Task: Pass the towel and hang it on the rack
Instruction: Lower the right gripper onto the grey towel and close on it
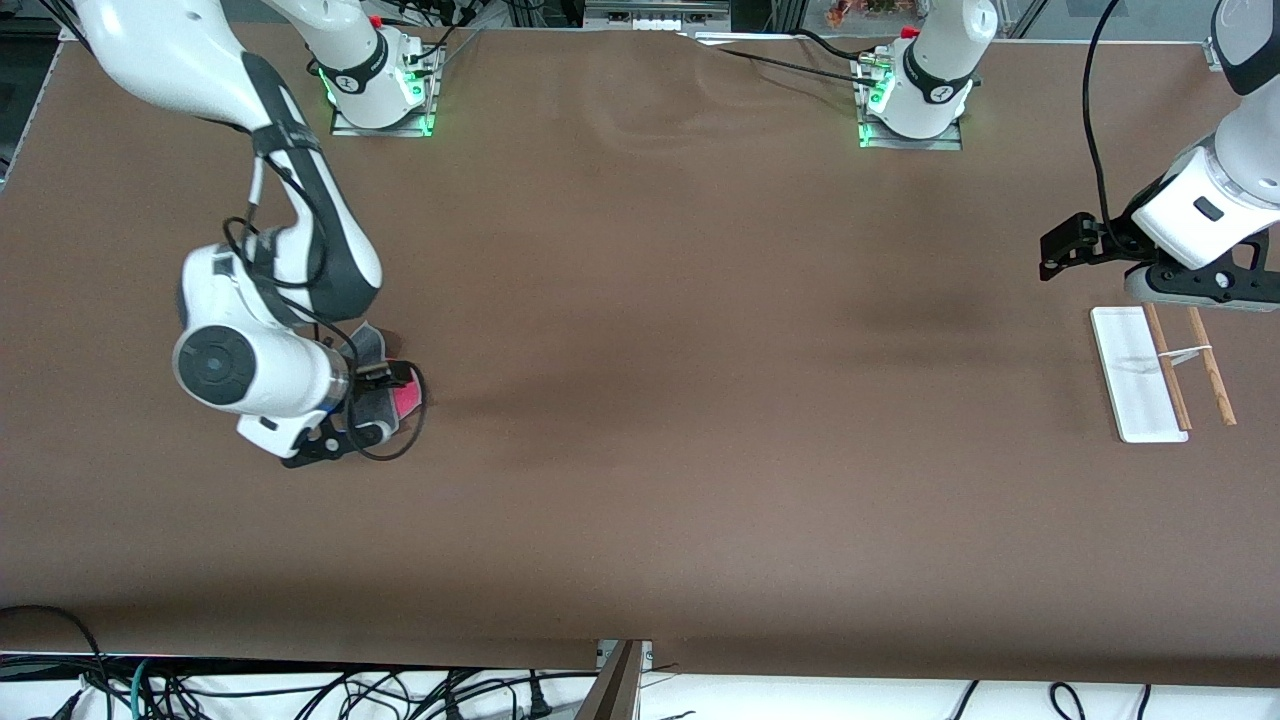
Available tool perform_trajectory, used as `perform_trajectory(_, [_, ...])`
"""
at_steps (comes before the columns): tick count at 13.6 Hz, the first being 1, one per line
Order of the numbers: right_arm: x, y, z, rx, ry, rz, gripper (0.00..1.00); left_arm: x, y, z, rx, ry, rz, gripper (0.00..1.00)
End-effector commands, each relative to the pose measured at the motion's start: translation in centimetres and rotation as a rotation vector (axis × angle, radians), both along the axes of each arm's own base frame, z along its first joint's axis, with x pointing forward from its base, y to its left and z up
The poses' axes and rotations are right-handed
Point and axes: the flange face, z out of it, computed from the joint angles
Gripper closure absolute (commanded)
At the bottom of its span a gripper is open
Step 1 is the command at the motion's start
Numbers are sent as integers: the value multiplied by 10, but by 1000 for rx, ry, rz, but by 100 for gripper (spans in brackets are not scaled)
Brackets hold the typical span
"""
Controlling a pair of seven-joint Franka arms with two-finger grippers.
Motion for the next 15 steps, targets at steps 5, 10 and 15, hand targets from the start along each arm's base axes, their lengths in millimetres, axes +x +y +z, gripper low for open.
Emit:
perform_trajectory(5, [2,25,-72,52,21,-16,0,2,2,6,-11,3,-7,0])
perform_trajectory(10, [-1,25,-103,53,18,-18,0,2,5,6,-10,3,-4,0])
perform_trajectory(15, [-6,17,-115,42,49,-25,0,2,5,6,-11,5,-8,0])
